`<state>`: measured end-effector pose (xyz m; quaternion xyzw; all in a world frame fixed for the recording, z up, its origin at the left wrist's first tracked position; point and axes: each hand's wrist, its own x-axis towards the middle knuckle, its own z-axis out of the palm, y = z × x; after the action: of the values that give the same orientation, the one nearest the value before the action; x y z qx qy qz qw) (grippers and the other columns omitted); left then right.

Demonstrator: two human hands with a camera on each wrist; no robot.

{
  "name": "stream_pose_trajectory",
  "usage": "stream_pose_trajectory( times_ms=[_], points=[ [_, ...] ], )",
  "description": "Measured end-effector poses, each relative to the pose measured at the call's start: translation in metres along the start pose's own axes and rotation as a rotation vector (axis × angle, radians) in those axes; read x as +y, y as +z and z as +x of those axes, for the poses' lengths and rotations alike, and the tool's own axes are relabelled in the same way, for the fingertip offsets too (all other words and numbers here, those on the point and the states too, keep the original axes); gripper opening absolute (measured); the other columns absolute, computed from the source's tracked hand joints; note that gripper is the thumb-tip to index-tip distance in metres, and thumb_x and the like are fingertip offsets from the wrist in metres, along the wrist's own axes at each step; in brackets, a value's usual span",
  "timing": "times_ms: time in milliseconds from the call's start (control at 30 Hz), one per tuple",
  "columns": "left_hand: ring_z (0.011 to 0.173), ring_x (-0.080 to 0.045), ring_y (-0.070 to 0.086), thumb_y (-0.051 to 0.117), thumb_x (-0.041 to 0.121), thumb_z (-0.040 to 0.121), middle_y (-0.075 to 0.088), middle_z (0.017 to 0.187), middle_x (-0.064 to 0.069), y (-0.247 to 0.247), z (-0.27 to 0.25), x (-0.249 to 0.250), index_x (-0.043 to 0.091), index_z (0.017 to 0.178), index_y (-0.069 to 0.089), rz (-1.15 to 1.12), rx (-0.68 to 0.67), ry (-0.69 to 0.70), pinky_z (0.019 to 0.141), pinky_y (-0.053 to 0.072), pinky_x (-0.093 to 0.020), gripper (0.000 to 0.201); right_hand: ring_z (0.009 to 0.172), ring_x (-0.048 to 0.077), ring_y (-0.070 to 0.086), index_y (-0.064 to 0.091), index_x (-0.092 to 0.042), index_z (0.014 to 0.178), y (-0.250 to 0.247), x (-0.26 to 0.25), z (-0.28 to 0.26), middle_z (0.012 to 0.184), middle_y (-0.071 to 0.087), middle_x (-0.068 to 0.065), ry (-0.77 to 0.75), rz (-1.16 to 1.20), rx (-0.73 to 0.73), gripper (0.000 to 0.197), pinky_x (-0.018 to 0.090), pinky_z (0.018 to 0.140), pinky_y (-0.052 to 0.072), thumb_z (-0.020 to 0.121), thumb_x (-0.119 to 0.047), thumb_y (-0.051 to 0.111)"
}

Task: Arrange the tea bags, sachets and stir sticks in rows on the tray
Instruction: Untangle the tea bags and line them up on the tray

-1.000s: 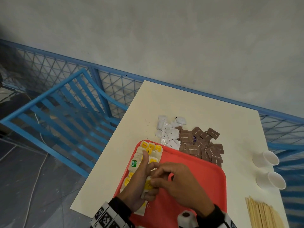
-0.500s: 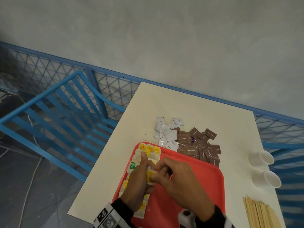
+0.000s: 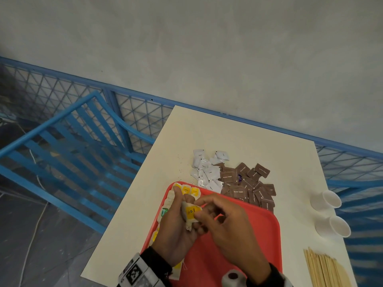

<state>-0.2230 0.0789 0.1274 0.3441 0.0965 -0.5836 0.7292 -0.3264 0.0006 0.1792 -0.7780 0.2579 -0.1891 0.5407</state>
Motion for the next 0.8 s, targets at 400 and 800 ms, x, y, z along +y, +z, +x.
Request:
stream_pose_trajectory(
  times_ms=[400,800],
  points=[
    [0.089,-0.029,0.063,0.066,0.016,0.088,0.059,0.108,-0.026,0.007,-0.004,0.009,0.001,0.108,0.060,0.209,-0.095,0.054,0.072,0.058,-0.035,0.026,0.059,0.006,0.060,0.067,-0.019,0.098,-0.017,0.008,0.014,0.073,0.067,0.004,0.105,0.028,0.031,0.013,0.014,0.055,0.045,0.086,-0.016,0.073],
    [0.083,-0.027,0.068,0.075,0.007,0.081,0.065,0.093,-0.022,0.011,-0.007,0.019,0.000,0.107,0.065,0.497,-0.171,0.174,0.071,0.059,-0.031,0.030,0.063,0.005,0.061,0.070,-0.018,0.101,-0.030,0.007,0.018,0.070,0.067,-0.002,0.090,0.205,0.029,0.018,0.014,0.066,0.049,0.087,-0.007,0.070]
  ],
)
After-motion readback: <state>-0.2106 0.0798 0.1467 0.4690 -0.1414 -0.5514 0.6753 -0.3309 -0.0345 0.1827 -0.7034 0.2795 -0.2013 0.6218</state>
